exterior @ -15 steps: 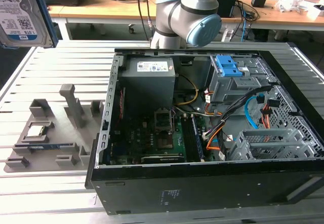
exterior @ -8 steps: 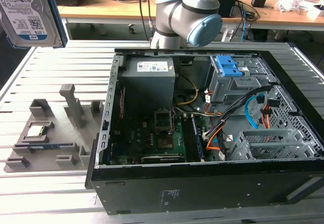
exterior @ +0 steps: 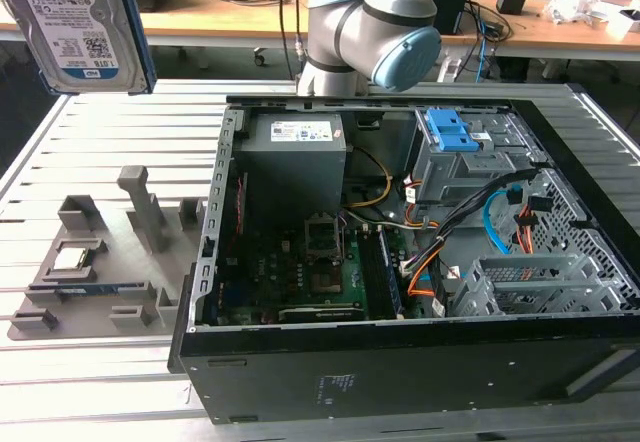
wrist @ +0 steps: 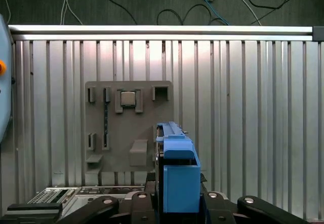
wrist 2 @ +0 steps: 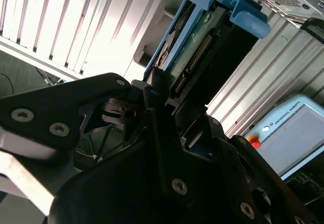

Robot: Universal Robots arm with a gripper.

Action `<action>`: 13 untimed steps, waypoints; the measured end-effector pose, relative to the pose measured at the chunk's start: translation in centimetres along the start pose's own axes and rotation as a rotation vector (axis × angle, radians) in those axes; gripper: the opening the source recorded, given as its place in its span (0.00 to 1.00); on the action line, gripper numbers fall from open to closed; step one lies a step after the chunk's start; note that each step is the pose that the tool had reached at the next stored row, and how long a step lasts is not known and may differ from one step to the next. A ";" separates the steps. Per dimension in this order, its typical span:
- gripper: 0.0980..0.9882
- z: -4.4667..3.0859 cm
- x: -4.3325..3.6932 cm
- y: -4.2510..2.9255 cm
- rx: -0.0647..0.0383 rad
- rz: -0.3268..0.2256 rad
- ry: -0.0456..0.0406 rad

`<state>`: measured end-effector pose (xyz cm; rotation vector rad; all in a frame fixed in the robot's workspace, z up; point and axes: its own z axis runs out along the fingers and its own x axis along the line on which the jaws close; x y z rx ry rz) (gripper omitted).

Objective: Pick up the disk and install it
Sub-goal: 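Pick up the disk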

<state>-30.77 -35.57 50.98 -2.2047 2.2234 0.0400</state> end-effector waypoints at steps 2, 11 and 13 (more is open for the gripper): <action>0.30 -0.01 -0.03 -0.89 0.000 0.000 0.0000; 0.30 -0.05 -0.17 -4.56 0.000 0.000 0.0000; 0.30 -0.06 -0.21 -5.59 0.000 0.000 0.0000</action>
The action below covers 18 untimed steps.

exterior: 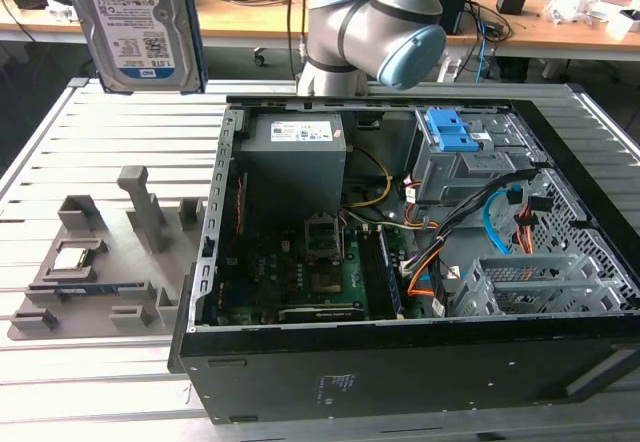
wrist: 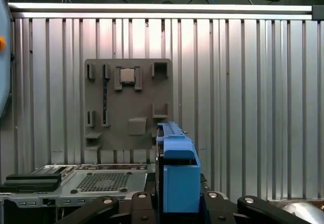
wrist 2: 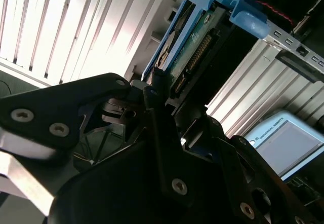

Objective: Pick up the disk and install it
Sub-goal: 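Pick up the disk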

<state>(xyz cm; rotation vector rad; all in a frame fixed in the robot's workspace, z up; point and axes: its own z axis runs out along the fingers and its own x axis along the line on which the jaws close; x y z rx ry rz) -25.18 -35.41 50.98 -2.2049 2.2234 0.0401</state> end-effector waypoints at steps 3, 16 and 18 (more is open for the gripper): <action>0.30 0.00 -0.05 -1.08 0.000 0.000 -0.0002; 0.30 -0.07 -0.38 -7.79 0.000 0.000 -0.0001; 0.30 -0.09 -0.45 -9.04 0.000 0.000 -0.0001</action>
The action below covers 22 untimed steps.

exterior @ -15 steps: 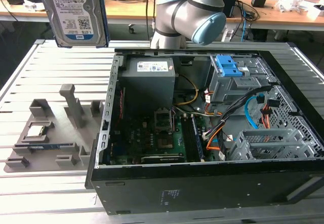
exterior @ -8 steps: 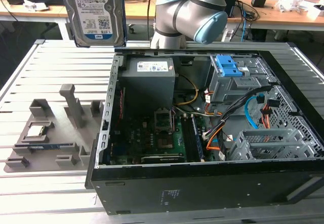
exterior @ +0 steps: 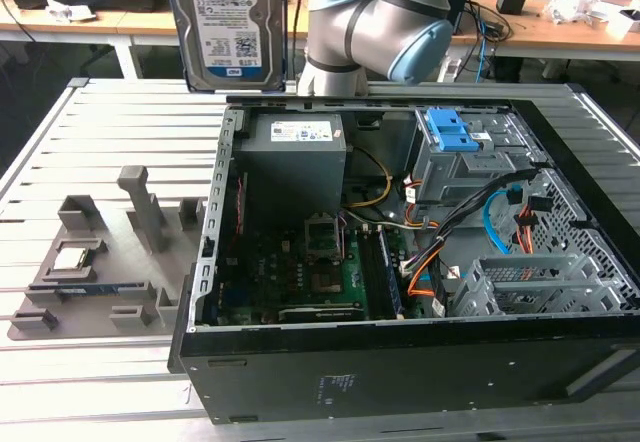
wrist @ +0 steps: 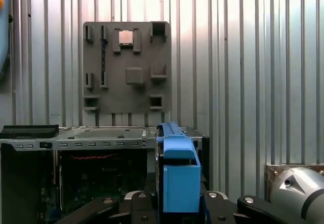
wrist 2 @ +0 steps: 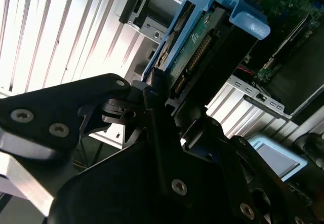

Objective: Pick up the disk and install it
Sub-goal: 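Pick up the disk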

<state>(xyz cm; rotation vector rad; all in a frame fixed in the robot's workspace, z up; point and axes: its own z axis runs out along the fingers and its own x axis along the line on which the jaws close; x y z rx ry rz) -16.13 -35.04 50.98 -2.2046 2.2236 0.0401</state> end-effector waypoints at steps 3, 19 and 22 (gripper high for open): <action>0.30 -0.01 -0.08 -1.49 0.000 0.000 -0.0001; 0.30 -0.10 -0.48 -10.04 0.000 0.000 0.0000; 0.30 -0.11 -0.54 -11.32 0.000 0.000 0.0000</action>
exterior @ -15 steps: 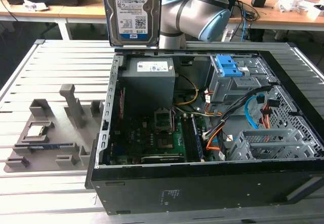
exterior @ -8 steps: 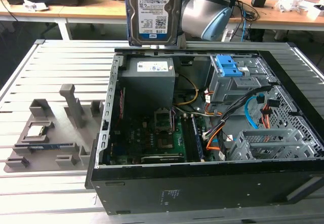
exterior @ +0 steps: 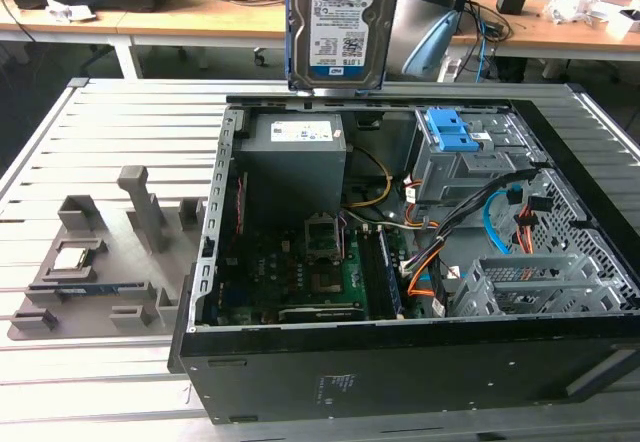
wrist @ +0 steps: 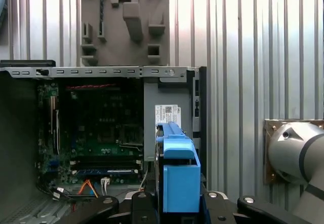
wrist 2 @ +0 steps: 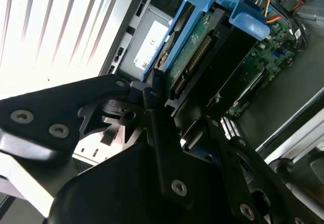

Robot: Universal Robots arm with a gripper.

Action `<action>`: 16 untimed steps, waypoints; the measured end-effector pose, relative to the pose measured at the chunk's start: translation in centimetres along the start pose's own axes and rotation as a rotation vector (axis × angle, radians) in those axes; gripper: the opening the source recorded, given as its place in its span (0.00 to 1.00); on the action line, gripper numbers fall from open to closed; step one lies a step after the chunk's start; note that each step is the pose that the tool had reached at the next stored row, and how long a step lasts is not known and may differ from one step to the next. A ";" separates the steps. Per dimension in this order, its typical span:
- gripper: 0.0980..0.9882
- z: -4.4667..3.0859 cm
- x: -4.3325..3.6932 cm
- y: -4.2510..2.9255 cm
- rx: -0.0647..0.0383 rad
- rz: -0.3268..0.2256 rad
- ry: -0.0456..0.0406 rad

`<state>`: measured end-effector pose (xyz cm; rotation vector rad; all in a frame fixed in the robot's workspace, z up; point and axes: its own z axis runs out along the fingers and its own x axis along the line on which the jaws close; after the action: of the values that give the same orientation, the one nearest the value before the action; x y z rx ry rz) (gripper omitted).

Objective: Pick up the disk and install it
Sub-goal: 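Pick up the disk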

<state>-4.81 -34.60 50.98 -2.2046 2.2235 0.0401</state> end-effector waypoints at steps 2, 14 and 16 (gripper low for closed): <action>0.30 -0.01 -0.06 -1.23 0.000 0.000 0.0001; 0.30 -0.06 -0.33 -7.02 0.000 0.000 0.0000; 0.30 -0.07 -0.34 -7.64 0.000 0.000 0.0000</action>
<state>2.83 -34.32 50.97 -2.2047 2.2234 0.0400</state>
